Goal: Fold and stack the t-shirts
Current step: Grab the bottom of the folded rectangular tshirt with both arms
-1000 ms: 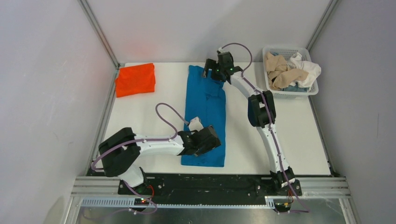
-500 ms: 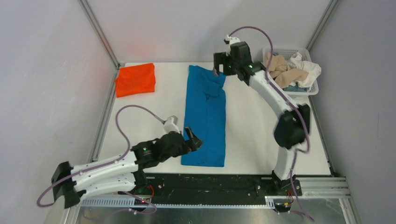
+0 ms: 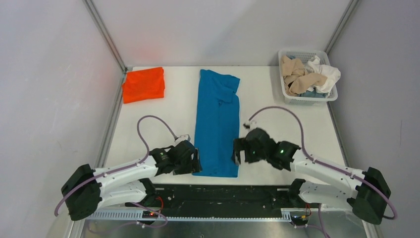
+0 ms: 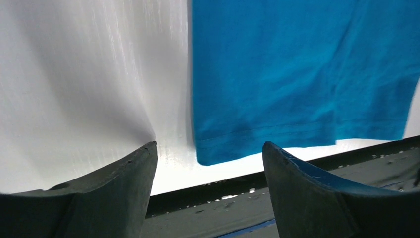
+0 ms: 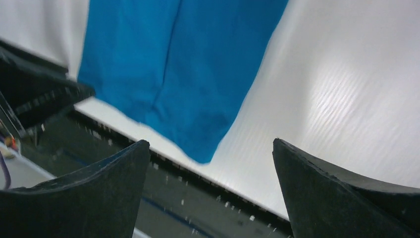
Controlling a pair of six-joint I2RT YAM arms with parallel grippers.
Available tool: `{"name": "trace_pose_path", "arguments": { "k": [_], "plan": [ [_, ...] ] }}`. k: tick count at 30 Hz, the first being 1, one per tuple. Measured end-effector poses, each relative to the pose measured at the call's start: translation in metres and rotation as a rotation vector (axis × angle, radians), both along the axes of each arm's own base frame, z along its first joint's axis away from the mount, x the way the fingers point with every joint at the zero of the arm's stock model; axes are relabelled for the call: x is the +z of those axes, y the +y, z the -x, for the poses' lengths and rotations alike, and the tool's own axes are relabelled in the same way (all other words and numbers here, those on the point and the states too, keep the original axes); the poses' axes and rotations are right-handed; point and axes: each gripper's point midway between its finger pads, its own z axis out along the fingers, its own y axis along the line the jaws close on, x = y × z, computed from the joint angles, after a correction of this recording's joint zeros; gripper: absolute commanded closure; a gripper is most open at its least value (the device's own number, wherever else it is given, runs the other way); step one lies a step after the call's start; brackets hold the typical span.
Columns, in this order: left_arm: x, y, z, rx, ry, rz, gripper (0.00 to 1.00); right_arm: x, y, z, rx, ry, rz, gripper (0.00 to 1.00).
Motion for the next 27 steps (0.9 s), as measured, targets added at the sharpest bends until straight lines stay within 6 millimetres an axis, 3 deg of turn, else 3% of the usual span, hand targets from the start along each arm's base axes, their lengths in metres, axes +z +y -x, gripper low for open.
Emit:
{"name": "trace_pose_path", "arguments": {
  "k": [4, 6, 10, 14, 22, 27],
  "plan": [
    [-0.007, 0.001, 0.007, -0.009, 0.037, -0.008, 0.31, -0.033, 0.011, 0.050, 0.044, 0.100, 0.017, 0.08],
    [-0.008, 0.001, 0.008, -0.006, 0.038, -0.002, 0.35, -0.045, 0.014, 0.059, 0.027, 0.125, 0.014, 0.12],
    [-0.010, -0.002, 0.009, -0.013, 0.041, -0.005, 0.44, -0.071, 0.023, 0.066, -0.027, 0.172, 0.005, 0.26],
    [-0.012, -0.010, 0.010, -0.022, 0.050, -0.007, 0.56, -0.083, 0.032, 0.069, -0.070, 0.207, -0.008, 0.39],
    [-0.018, -0.025, 0.006, 0.002, 0.063, 0.014, 0.96, -0.090, 0.030, 0.071, -0.132, 0.200, 0.007, 0.72],
    [-0.017, -0.033, 0.004, 0.011, 0.061, 0.041, 1.00, -0.096, 0.029, 0.077, -0.147, 0.197, 0.025, 0.98]
  ]
}}
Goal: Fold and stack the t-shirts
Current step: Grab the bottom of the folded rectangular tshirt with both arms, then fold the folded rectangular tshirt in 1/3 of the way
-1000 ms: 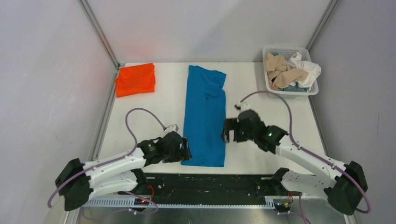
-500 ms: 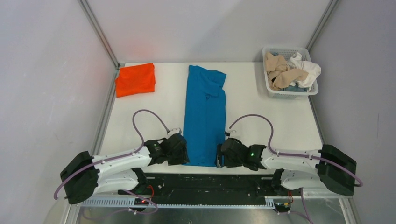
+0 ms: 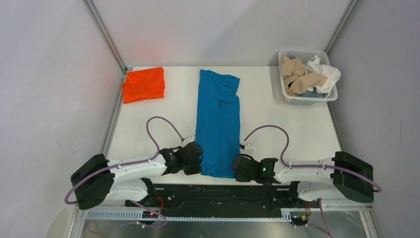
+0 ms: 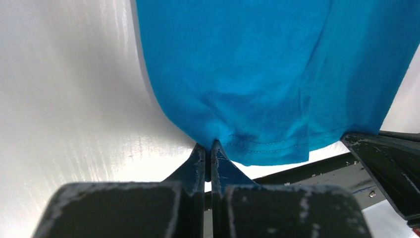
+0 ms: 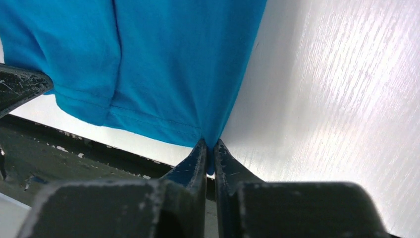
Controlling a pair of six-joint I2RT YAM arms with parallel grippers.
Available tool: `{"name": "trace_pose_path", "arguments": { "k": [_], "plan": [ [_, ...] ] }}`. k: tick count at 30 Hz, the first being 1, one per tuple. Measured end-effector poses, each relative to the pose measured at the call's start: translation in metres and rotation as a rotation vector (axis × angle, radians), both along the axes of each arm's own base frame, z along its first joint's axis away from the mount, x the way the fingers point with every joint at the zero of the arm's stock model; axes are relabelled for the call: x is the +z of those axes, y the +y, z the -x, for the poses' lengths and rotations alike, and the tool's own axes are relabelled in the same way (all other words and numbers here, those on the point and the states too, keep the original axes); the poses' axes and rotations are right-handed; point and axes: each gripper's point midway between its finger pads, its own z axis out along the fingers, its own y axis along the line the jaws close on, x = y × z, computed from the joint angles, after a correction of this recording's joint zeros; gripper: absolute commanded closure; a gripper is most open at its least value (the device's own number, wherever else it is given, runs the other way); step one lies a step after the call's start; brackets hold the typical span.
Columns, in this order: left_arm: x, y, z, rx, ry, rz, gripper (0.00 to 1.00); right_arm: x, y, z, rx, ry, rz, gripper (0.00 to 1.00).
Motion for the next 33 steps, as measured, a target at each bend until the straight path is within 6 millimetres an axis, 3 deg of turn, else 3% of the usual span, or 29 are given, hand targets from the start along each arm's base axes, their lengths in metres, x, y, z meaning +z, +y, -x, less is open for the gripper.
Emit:
{"name": "trace_pose_path", "arguments": {
  "k": [4, 10, 17, 22, 27, 33],
  "plan": [
    [0.000, -0.005, 0.009, -0.019, -0.005, 0.026, 1.00, -0.001, -0.003, 0.014, 0.012, -0.015, 0.027, 1.00],
    [0.001, -0.008, 0.044, -0.089, 0.006, 0.088, 1.00, -0.001, -0.013, 0.052, 0.081, -0.008, 0.025, 1.00],
    [0.002, 0.004, 0.054, -0.098, 0.013, 0.080, 1.00, 0.012, -0.014, 0.057, 0.073, -0.019, -0.030, 1.00],
    [0.009, 0.009, 0.038, -0.071, -0.019, 0.056, 1.00, 0.038, -0.014, 0.029, 0.019, -0.095, -0.115, 1.00],
    [0.036, 0.006, -0.012, 0.029, -0.094, 0.049, 1.00, 0.064, -0.014, -0.019, -0.048, -0.203, -0.187, 1.00],
    [0.074, -0.005, -0.072, 0.080, -0.192, 0.040, 0.95, 0.077, -0.023, -0.076, -0.108, -0.302, -0.199, 1.00]
  ]
}}
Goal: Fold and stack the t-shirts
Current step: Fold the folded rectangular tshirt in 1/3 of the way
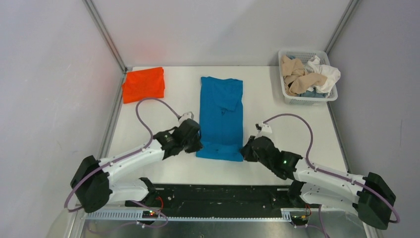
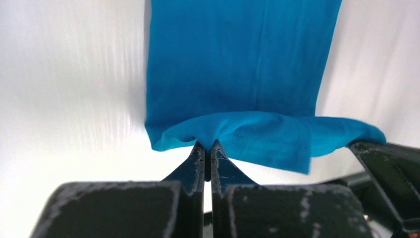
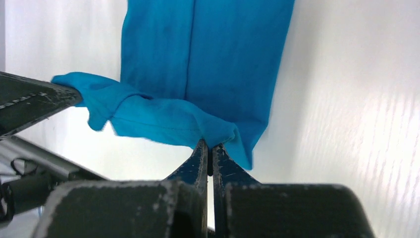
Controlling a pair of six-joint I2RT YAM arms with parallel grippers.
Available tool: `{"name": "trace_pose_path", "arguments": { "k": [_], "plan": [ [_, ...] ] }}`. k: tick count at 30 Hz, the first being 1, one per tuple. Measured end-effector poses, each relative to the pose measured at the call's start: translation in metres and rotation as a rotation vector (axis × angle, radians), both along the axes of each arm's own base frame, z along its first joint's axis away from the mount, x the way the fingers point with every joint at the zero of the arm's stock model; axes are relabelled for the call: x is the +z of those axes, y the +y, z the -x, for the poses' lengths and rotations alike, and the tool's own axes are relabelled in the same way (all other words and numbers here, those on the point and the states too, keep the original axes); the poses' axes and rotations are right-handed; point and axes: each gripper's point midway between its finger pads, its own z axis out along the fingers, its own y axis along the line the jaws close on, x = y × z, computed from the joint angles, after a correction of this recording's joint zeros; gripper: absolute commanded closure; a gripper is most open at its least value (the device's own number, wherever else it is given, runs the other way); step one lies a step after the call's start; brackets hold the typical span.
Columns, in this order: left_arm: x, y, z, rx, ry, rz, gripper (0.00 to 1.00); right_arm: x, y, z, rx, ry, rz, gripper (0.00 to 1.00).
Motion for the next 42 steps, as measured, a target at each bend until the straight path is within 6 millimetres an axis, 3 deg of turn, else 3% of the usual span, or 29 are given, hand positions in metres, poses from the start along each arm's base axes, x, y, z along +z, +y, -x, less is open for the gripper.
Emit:
{"name": "trace_pose_path", "arguments": {
  "k": [7, 15, 22, 28, 31, 33, 35, 36, 39, 40, 42],
  "plan": [
    [0.010, 0.005, -0.061, 0.071, -0.027, -0.063, 0.92, 0.004, -0.006, -0.056, -0.050, -0.034, 0.008, 1.00],
    [0.013, 0.001, -0.119, 0.097, -0.033, -0.106, 0.88, 0.023, 0.004, -0.117, -0.065, -0.084, -0.014, 1.00],
    [-0.002, 0.000, -0.150, 0.088, 0.002, -0.129, 0.84, 0.018, 0.003, -0.150, -0.075, -0.076, -0.001, 1.00],
    [-0.016, -0.002, -0.160, 0.067, 0.039, -0.139, 0.79, 0.000, 0.001, -0.163, -0.084, -0.034, 0.018, 0.99],
    [-0.022, -0.005, -0.166, 0.058, 0.056, -0.135, 0.67, -0.010, 0.000, -0.166, -0.086, -0.006, 0.028, 0.97],
    [-0.027, -0.006, -0.169, 0.051, 0.069, -0.133, 0.55, -0.016, 0.002, -0.170, -0.082, 0.011, 0.028, 0.91],
    [-0.030, -0.005, -0.172, 0.052, 0.079, -0.133, 0.45, -0.019, 0.005, -0.178, -0.078, 0.028, 0.020, 0.75],
    [-0.030, -0.004, -0.175, 0.052, 0.077, -0.134, 0.39, -0.020, 0.006, -0.182, -0.081, 0.033, 0.014, 0.61],
    [-0.024, -0.005, -0.192, 0.064, 0.068, -0.109, 0.26, -0.016, 0.010, -0.201, -0.092, 0.036, -0.003, 0.42],
    [-0.018, -0.005, -0.203, 0.072, 0.057, -0.085, 0.10, -0.012, 0.010, -0.208, -0.099, 0.031, -0.011, 0.32],
    [-0.006, 0.000, -0.217, 0.089, 0.035, -0.056, 0.02, 0.000, 0.009, -0.222, -0.120, 0.015, -0.028, 0.18]
  ]
}}
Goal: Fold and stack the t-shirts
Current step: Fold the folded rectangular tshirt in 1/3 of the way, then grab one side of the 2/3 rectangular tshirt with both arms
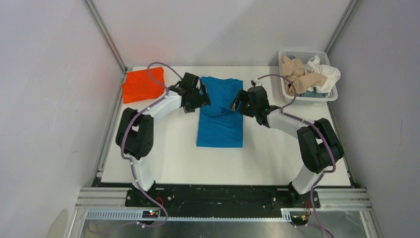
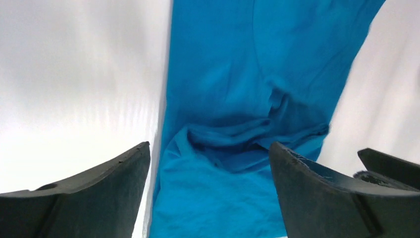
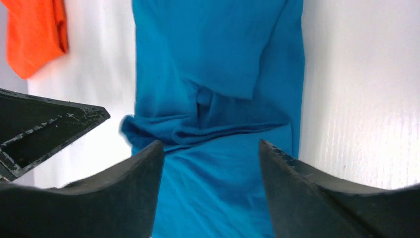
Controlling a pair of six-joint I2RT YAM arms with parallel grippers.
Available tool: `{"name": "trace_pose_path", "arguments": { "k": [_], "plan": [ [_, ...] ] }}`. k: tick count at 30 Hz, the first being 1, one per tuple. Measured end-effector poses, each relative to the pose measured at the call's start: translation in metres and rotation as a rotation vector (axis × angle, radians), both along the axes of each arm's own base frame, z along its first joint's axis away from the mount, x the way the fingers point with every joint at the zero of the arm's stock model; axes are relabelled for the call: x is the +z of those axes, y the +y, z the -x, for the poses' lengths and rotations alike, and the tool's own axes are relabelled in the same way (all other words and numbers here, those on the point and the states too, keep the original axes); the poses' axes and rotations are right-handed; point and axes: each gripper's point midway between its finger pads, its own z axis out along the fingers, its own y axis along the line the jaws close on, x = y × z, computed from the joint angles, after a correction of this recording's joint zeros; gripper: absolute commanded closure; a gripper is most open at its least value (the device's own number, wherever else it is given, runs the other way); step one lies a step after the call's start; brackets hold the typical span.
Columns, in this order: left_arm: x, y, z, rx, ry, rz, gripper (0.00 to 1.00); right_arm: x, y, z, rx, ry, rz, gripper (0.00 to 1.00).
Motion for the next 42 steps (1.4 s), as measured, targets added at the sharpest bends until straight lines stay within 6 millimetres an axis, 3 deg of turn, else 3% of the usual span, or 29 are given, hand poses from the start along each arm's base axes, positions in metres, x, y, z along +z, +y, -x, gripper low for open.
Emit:
{"name": "trace_pose_path", "arguments": {
  "k": [2, 5, 9, 12, 14, 19, 22, 24, 30, 37, 42],
  "plan": [
    [0.014, 0.007, -0.013, 0.019, -0.037, 0.011, 0.01, 0.016, -0.004, -0.014, -0.021, -0.025, -0.011, 0.04],
    [0.037, 0.022, -0.020, 0.052, -0.092, 0.014, 0.00, 0.033, -0.009, -0.025, -0.033, -0.061, -0.006, 0.01],
    [0.073, 0.032, -0.006, 0.067, -0.176, 0.031, 0.00, 0.032, -0.011, -0.005, -0.008, -0.034, 0.072, 0.00],
    [0.079, 0.042, 0.023, 0.063, -0.192, 0.040, 0.00, 0.027, -0.006, 0.028, 0.033, -0.012, 0.108, 0.00],
    [0.068, 0.049, 0.046, 0.059, -0.171, 0.030, 0.00, 0.019, -0.006, 0.059, 0.059, 0.014, 0.123, 0.01],
    [0.012, 0.059, 0.110, 0.024, -0.035, -0.020, 0.00, -0.012, -0.019, 0.122, 0.080, 0.104, 0.130, 0.03],
    [-0.014, 0.060, 0.145, -0.008, 0.035, -0.045, 0.00, -0.035, -0.033, 0.147, 0.059, 0.168, 0.125, 0.07],
    [-0.023, 0.058, 0.157, -0.020, 0.058, -0.049, 0.04, -0.048, -0.039, 0.160, 0.046, 0.208, 0.118, 0.13],
    [-0.032, 0.046, 0.158, -0.017, 0.064, -0.025, 0.26, -0.058, -0.032, 0.166, 0.013, 0.234, 0.053, 0.25],
    [-0.059, 0.038, 0.160, -0.018, 0.131, -0.034, 0.41, -0.063, -0.022, 0.158, -0.022, 0.234, 0.007, 0.45],
    [-0.061, 0.024, 0.150, -0.022, 0.122, 0.009, 0.55, -0.068, -0.018, 0.156, -0.040, 0.236, -0.004, 0.60]
  ]
}}
